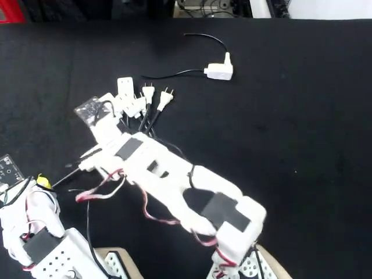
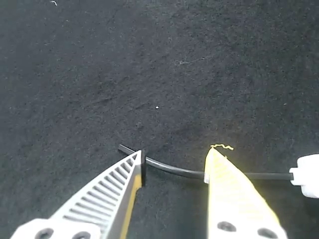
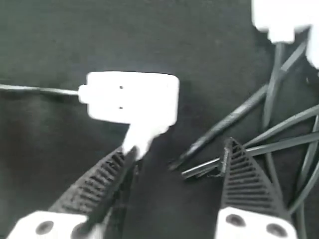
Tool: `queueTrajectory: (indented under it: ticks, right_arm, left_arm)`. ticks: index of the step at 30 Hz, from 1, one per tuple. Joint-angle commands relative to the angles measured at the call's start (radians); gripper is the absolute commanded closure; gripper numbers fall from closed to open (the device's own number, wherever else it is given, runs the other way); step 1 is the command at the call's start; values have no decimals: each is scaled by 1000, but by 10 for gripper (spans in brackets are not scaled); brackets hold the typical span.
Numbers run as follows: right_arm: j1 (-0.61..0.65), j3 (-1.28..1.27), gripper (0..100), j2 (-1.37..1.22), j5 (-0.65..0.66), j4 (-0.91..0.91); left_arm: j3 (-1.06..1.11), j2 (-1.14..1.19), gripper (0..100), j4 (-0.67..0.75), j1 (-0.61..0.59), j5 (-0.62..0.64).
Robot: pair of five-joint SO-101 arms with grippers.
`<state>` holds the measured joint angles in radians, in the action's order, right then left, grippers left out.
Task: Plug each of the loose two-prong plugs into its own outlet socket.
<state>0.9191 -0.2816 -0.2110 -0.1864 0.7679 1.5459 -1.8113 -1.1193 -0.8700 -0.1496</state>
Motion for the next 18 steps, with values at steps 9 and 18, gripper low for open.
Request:
queueTrajectory:
  ticks: [9, 18]
  right_arm:
    - [77, -107, 755, 168, -71, -101]
    - [34, -151, 755, 177, -68, -186]
  left_arm:
    - [-1, -6, 787, 23, -1, -6]
    - [-1, -6, 787, 23, 1, -6]
